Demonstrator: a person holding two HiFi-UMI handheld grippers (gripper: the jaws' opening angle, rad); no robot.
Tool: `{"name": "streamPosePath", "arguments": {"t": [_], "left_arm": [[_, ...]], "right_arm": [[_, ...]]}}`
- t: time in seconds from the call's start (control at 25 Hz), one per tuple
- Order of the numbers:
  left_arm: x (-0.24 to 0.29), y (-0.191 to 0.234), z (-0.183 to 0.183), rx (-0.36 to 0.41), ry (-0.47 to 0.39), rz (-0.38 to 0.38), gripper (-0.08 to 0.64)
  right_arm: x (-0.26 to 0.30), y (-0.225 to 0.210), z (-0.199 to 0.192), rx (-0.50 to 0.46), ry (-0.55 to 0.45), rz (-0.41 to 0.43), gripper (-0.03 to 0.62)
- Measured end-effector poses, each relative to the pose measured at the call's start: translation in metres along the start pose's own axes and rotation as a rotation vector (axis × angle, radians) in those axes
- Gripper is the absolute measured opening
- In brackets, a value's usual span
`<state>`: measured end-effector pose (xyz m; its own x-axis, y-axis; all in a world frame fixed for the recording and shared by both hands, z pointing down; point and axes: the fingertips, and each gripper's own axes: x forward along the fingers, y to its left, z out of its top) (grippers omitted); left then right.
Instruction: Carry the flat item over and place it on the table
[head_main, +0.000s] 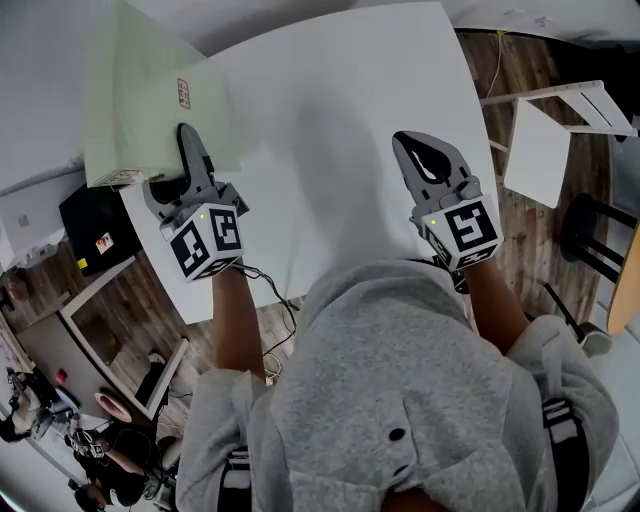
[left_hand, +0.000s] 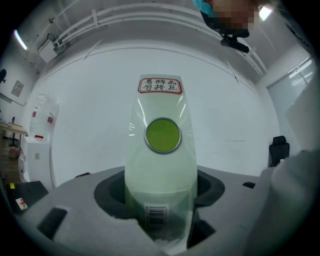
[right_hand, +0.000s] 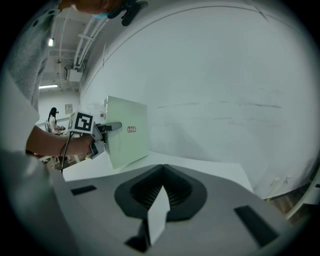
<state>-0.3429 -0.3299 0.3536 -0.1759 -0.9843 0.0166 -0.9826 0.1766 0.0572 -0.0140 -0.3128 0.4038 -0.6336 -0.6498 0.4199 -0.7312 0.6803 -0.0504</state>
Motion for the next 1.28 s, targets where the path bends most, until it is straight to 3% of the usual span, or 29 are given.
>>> {"name": "streamPosePath", "arguments": {"t": [0.6,1.28], "left_arm": [[-0.003,-0.002,-0.019,0.052,-0.017,-0.011,0.285],[-0.016,-0.003,-0.040,0.034,0.102,-0.040,0.295]], "right_arm": [[0.007,0.004,0.001,0.010,0.005,-0.008,0.028],[-0.019,0.017,0.015,-0.017,-0.055,-0.022,0.028]]}}
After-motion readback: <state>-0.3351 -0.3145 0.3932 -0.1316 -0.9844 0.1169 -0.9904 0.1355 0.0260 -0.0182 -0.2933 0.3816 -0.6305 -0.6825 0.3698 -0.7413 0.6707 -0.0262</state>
